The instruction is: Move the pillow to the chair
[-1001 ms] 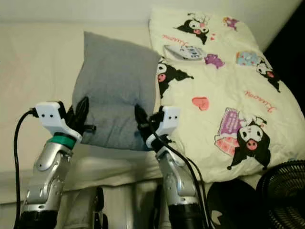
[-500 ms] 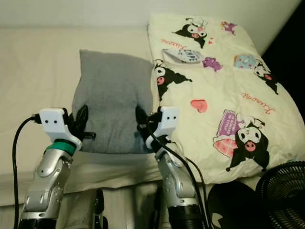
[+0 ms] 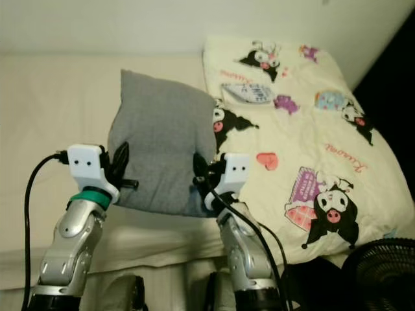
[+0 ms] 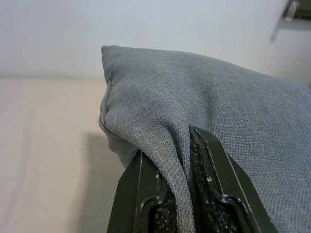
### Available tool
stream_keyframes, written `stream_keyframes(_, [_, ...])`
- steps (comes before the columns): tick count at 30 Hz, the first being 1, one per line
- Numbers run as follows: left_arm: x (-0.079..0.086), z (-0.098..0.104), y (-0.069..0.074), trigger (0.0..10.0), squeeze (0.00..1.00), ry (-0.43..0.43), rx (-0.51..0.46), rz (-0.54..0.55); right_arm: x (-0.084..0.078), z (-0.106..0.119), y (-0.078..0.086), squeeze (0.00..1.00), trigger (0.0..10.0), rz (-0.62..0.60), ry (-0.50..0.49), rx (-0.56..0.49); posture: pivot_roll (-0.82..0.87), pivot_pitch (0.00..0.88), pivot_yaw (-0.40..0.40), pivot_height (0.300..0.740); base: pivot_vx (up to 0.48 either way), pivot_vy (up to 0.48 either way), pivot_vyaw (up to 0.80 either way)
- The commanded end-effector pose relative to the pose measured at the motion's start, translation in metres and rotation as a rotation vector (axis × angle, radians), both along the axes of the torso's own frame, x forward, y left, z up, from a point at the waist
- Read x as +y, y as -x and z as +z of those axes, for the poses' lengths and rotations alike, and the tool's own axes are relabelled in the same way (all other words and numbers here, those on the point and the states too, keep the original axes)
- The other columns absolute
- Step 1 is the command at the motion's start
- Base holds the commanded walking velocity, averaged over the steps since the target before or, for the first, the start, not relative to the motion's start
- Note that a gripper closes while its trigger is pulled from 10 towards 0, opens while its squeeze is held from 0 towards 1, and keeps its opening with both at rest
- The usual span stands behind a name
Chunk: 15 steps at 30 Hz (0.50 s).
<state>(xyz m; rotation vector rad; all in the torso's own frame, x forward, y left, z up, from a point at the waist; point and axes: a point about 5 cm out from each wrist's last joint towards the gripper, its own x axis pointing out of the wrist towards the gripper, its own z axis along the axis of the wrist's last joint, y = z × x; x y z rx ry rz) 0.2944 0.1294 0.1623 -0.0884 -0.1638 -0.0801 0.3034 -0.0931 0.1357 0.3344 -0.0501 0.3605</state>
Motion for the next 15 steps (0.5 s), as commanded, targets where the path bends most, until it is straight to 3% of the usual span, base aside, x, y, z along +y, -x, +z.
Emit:
stream_keyframes(1, [0.0047,0.0080,0.0029,10.0,0.00,0.006,-0.032,0.028,0.0141,-0.0054,0.0095,0.00,10.0,-0.006,-0.085,0.031,0.08,0.051,0.016,0.711,0.000,0.000,0.00])
stream_keyframes(15, [0.0032,0.0107,0.0013,10.0,0.00,0.055,-0.023,0.003,0.0129,-0.0039,0.0112,0.00,10.0,-0.025,-0.110,0.036,0.08,0.052,0.027,0.740,0.000,0.000,0.00])
